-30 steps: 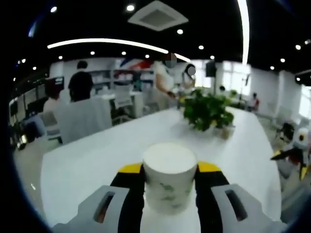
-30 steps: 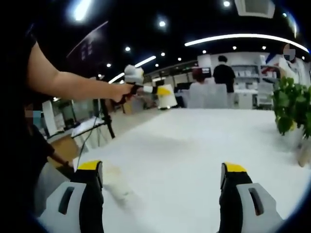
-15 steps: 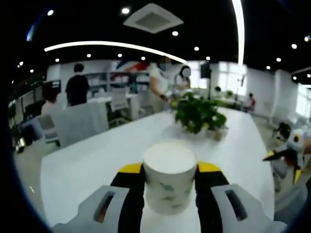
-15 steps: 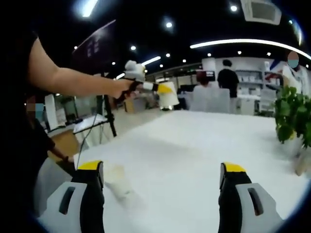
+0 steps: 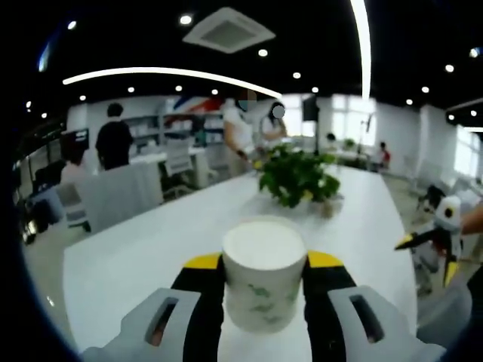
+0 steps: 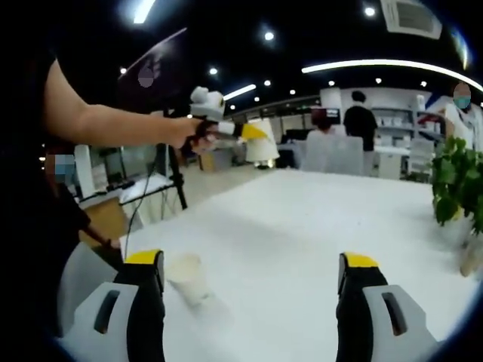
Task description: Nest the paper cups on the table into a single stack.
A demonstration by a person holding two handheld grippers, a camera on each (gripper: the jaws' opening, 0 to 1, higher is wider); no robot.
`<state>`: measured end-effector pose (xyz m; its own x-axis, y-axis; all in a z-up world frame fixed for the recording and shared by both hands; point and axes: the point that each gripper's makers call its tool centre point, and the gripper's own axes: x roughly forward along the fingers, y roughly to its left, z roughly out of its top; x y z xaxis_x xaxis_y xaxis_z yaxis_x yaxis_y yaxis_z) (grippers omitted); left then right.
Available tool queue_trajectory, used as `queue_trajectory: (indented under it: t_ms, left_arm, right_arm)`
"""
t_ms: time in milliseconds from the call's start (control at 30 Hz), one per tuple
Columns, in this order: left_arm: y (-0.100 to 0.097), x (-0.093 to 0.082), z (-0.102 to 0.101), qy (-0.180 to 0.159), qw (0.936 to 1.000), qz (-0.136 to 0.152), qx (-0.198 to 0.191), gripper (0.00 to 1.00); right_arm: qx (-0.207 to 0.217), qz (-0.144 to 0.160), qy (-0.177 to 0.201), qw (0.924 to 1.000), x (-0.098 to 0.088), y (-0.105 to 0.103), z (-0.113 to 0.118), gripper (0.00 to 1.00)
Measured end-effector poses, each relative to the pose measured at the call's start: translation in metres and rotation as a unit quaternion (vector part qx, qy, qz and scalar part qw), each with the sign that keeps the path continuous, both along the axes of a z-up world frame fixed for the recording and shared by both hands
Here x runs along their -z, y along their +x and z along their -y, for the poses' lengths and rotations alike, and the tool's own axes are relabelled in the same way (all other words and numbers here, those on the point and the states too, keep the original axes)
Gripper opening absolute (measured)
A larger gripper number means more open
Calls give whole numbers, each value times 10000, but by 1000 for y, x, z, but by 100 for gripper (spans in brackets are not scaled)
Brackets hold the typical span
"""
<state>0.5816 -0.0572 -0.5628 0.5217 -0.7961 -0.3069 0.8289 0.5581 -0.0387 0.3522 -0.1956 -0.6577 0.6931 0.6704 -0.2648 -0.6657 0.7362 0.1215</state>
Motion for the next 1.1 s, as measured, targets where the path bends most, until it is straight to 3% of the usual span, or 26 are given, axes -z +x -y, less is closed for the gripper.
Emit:
queue_trajectory:
  t_ms: [100,533,1100]
  left_arm:
    - [-3,-3,0,7,10000,21,27,40]
    - [-37,-5,8,38,9997,36,223,40]
    - [-92,-12,14,-21,9990,197,390,40]
  right_arm:
    - [12,84,-44,10000,-4,2,-1,100]
    - [-108,182,-299,9993,-3,-1,0,100]
    - [-104,210,-238,9994,-4,-8,-2,100]
